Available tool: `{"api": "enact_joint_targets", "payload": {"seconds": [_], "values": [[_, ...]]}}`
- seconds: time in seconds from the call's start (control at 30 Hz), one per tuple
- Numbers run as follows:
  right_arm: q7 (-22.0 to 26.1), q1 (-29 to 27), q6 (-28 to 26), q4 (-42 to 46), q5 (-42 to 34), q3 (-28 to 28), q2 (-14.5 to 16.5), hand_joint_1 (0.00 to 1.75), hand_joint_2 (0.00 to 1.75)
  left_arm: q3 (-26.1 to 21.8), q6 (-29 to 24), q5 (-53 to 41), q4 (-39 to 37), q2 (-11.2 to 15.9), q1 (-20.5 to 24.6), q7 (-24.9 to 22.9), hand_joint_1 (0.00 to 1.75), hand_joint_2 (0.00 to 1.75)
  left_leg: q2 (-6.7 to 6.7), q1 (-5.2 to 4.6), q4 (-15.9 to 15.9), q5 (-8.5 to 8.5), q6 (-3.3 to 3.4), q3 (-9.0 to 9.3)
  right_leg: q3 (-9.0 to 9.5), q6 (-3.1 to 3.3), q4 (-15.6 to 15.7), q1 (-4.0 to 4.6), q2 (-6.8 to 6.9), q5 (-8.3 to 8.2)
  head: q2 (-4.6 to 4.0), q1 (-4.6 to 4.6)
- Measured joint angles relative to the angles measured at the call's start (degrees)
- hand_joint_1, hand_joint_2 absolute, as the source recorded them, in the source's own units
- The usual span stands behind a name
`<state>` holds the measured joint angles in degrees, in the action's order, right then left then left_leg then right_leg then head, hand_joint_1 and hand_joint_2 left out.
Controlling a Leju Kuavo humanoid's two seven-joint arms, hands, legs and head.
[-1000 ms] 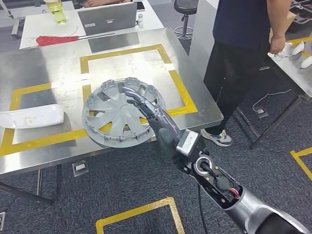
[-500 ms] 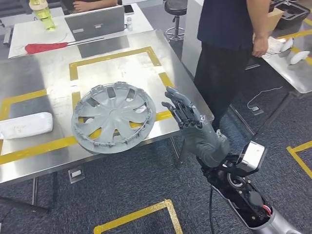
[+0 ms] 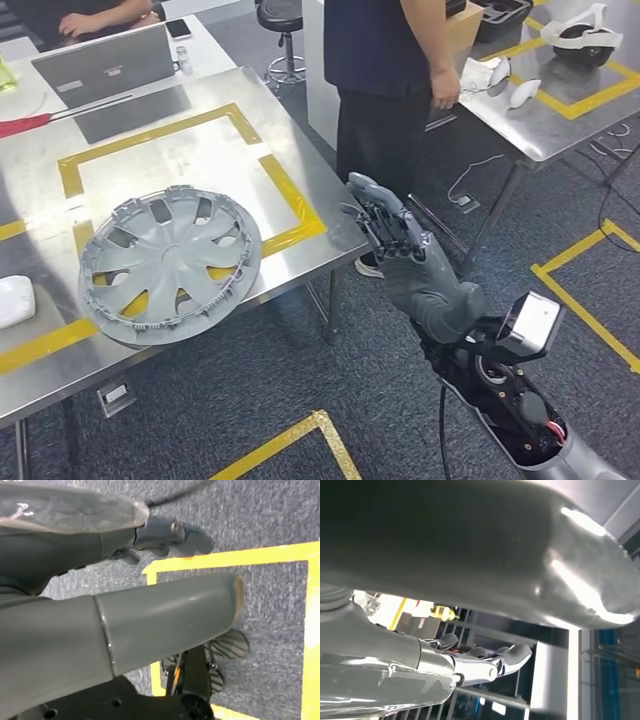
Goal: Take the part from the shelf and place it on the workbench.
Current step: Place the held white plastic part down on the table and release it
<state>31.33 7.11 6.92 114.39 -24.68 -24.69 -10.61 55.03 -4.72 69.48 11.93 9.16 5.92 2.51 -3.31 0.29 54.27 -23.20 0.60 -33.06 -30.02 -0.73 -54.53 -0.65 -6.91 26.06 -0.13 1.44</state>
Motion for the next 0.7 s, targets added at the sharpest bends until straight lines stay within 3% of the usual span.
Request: {"api": "enact_joint_targets", "payload": {"seconds": [0.03,0.1,0.17,0.23,0.27,0.3,0.33,0.4,0.47,0.53,0.6,0.63,0.7], "values": [[0.0,-0.1,0.0,0.1,0.0,0.1,0.0,0.00,0.00,0.0,0.0,-0.1,0.0,0.0,0.1,0.0,0.00,0.00,0.65,0.10,-0.3,0.03,0.07,0.15,-0.08,-0.32,0.0,-0.09,-0.45,0.02,0.00,-0.02],[0.0,-0.1,0.0,0.4,0.1,0.3,-0.2,0.00,0.00,0.0,0.1,-0.1,0.0,-0.1,0.2,0.0,0.00,0.00,1.95,0.38,-1.1,0.15,0.42,0.73,-0.78,-0.96,-1.6,0.09,1.32,1.24,0.00,0.24],[0.1,-0.1,0.0,0.6,0.1,0.5,-0.3,0.00,0.00,0.1,0.1,-0.1,0.0,-0.1,0.2,0.0,0.00,0.00,3.25,0.39,-1.7,0.13,0.81,1.20,-3.60,-1.44,-7.8,0.19,4.73,4.76,0.00,0.76],[0.0,-0.2,0.0,0.6,0.1,0.5,-0.4,0.00,0.00,0.2,0.1,-0.2,0.0,-0.1,0.1,0.0,0.00,0.00,4.51,0.31,-1.6,-0.02,0.97,1.27,-7.39,-1.81,-15.5,0.01,6.13,7.99,0.00,1.21],[0.0,-0.2,-0.1,0.6,0.2,0.6,-0.5,0.00,0.00,0.2,0.1,-0.2,0.0,-0.2,0.1,0.0,0.00,0.00,5.15,0.31,-1.6,-0.10,0.95,1.29,-8.28,-1.96,-17.1,-0.08,6.35,8.16,0.00,1.40],[0.0,-0.3,-0.1,0.6,0.2,0.6,-0.5,0.00,0.00,0.2,0.2,-0.3,0.0,-0.2,0.1,0.0,0.00,0.00,5.77,0.33,-1.5,-0.20,0.87,1.33,-7.98,-2.07,-16.4,-0.17,6.56,7.16,0.00,1.60],[0.0,-0.2,-0.1,0.6,0.2,0.6,-0.6,0.00,0.00,0.2,0.2,-0.3,0.0,-0.2,0.1,0.0,0.00,0.00,6.34,0.36,-1.4,-0.34,0.73,1.41,-6.47,-2.12,-13.4,-0.25,6.96,5.24,0.00,1.78],[0.0,-0.2,-0.1,0.6,0.3,0.7,-0.6,0.00,0.00,0.3,0.3,-0.3,0.0,-0.3,0.1,0.0,0.00,0.00,7.31,0.21,-0.8,-0.81,0.24,1.55,-2.22,-1.88,-5.0,-0.16,9.19,1.41,0.00,2.19],[0.0,-0.1,-0.1,0.7,0.4,0.8,-0.6,0.00,0.00,0.3,0.3,-0.4,0.0,-0.3,0.1,0.0,0.00,0.00,8.19,-0.10,-0.2,-1.17,-0.32,1.61,-0.28,-1.15,-0.6,0.08,10.51,0.01,0.00,2.14],[0.0,-0.2,-0.2,0.8,0.3,1.0,-0.6,0.00,0.00,0.3,0.3,-0.5,0.0,-0.3,0.1,0.0,0.00,0.00,9.23,-0.14,-0.1,-1.26,-0.83,1.76,-0.45,-0.31,-0.3,0.22,9.41,-0.16,0.00,1.69],[0.0,-0.3,-0.5,0.8,0.1,1.3,-0.6,0.00,0.00,0.3,0.3,-0.5,0.0,-0.3,0.2,0.0,0.00,0.00,8.19,0.15,1.1,-2.37,-1.51,1.49,-0.44,0.36,0.0,0.03,8.27,-0.54,0.00,1.40],[0.0,-0.4,-0.8,0.7,-0.1,1.5,-0.6,0.00,0.00,0.3,0.3,-0.5,0.0,-0.2,0.2,0.0,0.00,0.00,6.89,0.28,3.3,-3.94,-1.82,0.58,-0.44,0.66,0.1,-0.14,7.77,-0.76,0.00,1.15],[0.0,-0.8,-1.1,0.5,-0.8,2.1,-0.7,0.00,0.00,0.3,0.3,-0.5,0.0,-0.2,0.1,0.0,0.00,0.00,4.38,0.45,11.1,-8.17,-2.22,-2.85,-0.68,1.01,0.1,-0.30,6.79,-1.01,0.00,0.50]]}}
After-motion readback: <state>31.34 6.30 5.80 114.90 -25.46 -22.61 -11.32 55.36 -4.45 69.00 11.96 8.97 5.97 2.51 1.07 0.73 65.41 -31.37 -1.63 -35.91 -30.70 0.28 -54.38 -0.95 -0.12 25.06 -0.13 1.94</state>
